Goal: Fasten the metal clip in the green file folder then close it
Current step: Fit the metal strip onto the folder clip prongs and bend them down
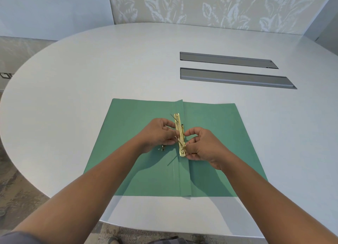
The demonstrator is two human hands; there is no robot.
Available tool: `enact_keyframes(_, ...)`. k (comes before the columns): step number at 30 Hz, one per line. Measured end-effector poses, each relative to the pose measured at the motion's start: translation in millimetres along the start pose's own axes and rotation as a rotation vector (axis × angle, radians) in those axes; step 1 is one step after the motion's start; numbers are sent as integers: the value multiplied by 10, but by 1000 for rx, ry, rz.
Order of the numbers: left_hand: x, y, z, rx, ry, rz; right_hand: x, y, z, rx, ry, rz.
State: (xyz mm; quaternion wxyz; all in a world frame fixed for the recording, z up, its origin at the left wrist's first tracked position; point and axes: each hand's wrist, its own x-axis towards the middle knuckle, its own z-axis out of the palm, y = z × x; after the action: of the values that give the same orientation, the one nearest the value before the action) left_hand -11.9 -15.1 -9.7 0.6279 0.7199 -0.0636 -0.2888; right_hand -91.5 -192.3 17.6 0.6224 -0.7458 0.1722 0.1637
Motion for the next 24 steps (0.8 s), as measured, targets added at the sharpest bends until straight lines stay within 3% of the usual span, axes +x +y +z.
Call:
enact_keyframes(16,80,29,193,294,136,-2,157,92,-57,-22,24,-9)
enact_keyframes(24,77,31,187,724,172,167,210,125,-64,-55,30,-26)
